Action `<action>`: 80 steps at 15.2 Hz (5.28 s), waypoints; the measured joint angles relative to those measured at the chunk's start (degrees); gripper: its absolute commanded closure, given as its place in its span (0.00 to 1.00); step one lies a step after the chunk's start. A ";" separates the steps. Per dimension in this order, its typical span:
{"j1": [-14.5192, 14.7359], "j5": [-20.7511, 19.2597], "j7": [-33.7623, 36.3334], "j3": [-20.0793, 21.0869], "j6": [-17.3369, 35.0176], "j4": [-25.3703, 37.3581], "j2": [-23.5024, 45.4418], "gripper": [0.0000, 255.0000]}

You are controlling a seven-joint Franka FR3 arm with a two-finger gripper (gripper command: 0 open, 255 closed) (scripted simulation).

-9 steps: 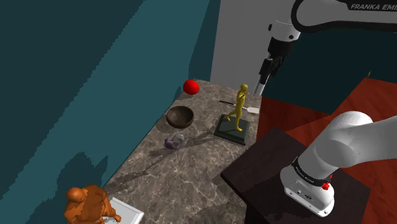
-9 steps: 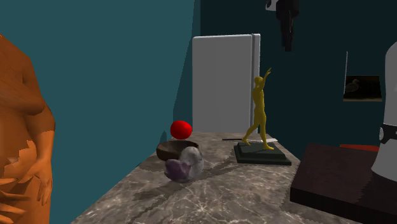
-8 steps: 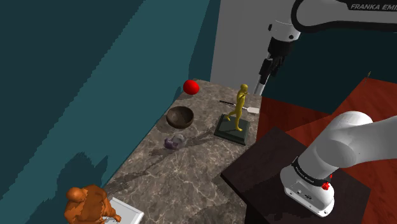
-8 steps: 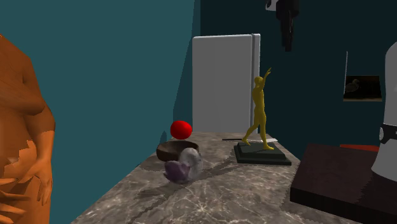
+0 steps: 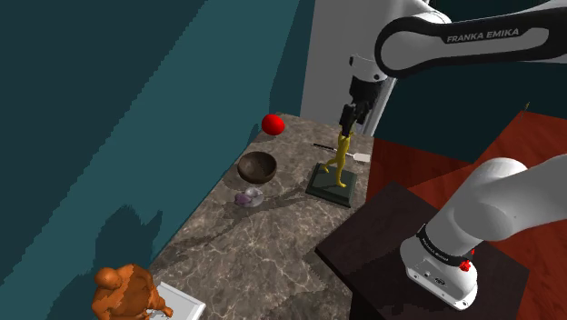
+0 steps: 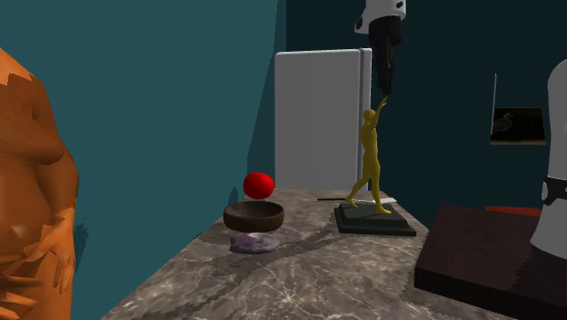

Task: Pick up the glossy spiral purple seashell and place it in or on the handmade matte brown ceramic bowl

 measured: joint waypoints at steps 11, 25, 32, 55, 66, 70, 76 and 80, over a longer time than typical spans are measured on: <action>3.75 0.87 5.41 7.37 15.45 4.94 19.92 0.00; 9.59 -8.81 15.68 12.34 27.26 22.17 49.63 0.00; 14.71 -13.74 18.92 11.72 27.86 34.81 63.38 0.00; 16.87 -16.11 20.39 10.24 31.54 38.42 70.79 1.00; 19.62 -26.82 4.27 8.86 22.43 49.63 77.56 0.00; 19.76 -27.67 4.25 8.24 24.00 50.01 79.59 0.00; 19.81 -27.81 4.36 8.14 24.37 49.92 79.85 0.00; 19.81 -27.80 4.35 8.15 24.36 49.94 79.84 1.00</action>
